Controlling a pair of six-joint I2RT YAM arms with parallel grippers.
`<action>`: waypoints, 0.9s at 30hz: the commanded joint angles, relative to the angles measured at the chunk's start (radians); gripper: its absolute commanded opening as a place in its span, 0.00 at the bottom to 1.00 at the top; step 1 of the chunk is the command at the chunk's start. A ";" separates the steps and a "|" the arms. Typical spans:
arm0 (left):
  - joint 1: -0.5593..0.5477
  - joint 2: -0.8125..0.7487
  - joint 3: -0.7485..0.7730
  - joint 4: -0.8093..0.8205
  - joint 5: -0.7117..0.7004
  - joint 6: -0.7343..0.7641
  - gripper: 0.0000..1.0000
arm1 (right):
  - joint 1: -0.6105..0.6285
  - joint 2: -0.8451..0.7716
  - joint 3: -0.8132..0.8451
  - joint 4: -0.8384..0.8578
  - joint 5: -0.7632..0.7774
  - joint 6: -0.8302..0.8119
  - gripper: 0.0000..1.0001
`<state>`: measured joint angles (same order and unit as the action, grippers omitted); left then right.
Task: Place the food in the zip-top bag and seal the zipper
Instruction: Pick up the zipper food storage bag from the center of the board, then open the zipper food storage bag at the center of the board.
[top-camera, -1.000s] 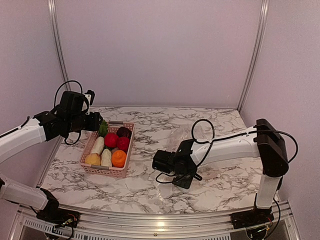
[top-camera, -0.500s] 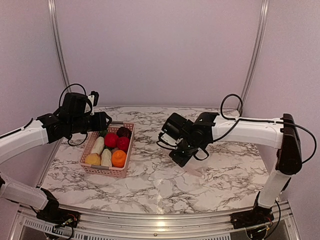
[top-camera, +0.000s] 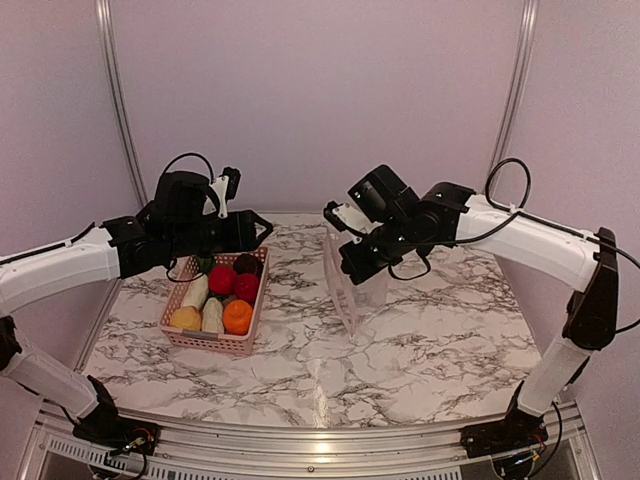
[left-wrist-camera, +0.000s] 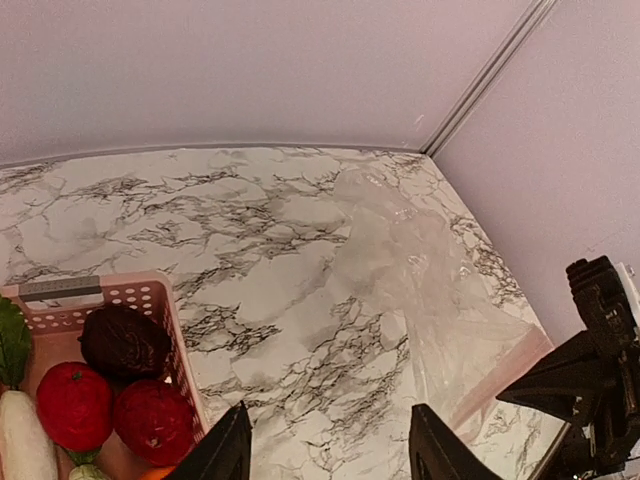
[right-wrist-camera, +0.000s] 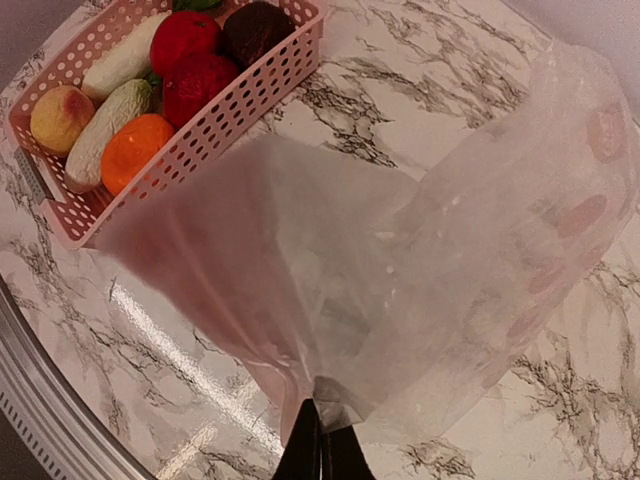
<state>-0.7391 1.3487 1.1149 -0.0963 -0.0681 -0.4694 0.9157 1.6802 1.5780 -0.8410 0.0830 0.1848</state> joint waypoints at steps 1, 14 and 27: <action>-0.055 0.067 0.018 0.072 0.104 -0.023 0.54 | -0.066 -0.057 0.019 0.071 -0.134 0.059 0.00; -0.179 0.310 0.192 0.101 0.118 -0.042 0.47 | -0.122 -0.075 -0.006 0.166 -0.249 0.099 0.00; -0.179 0.407 0.322 -0.018 0.073 0.013 0.39 | -0.158 -0.083 -0.001 0.174 -0.278 0.093 0.00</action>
<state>-0.9218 1.7416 1.4178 -0.0628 0.0174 -0.4820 0.7765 1.6173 1.5715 -0.6899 -0.1669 0.2703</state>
